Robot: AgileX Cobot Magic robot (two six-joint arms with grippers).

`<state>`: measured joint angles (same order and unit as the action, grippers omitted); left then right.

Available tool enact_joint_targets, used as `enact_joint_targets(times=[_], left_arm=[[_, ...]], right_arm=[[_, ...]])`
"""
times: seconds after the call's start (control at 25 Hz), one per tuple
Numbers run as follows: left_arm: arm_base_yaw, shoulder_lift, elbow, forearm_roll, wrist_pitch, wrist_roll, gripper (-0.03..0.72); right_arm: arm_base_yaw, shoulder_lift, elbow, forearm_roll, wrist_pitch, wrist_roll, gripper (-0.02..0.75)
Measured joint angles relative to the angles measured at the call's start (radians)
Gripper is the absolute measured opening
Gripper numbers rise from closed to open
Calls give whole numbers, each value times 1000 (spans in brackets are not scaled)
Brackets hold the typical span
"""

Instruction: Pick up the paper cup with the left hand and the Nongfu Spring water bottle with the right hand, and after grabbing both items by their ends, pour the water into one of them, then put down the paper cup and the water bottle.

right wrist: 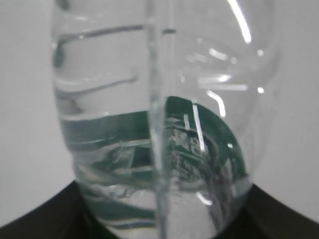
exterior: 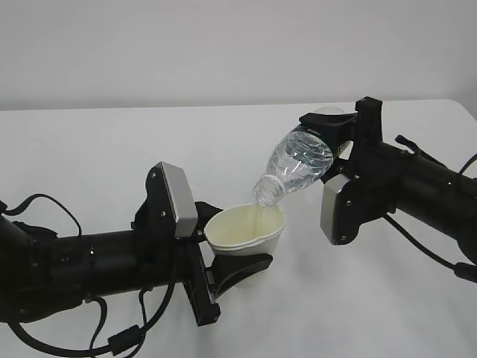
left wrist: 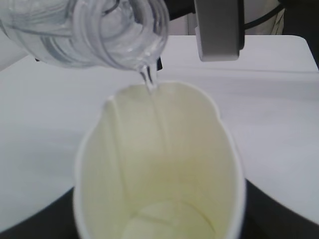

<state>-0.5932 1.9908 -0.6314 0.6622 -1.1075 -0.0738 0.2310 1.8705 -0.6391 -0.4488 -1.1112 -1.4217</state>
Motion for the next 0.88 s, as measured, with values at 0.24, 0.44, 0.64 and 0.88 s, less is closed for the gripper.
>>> enact_joint_targets(times=[0.24, 0.44, 0.64, 0.88], left_arm=[[0, 0, 0, 0, 0, 0, 415], [0, 0, 0, 0, 0, 0, 415], [0, 0, 0, 0, 1, 0, 414], [0, 0, 0, 10, 2, 0, 414]], right_arm=[[0, 0, 0, 0, 0, -2, 437], [0, 0, 0, 0, 0, -4, 437], [0, 0, 0, 0, 0, -8, 437], [0, 0, 0, 0, -2, -17, 437]])
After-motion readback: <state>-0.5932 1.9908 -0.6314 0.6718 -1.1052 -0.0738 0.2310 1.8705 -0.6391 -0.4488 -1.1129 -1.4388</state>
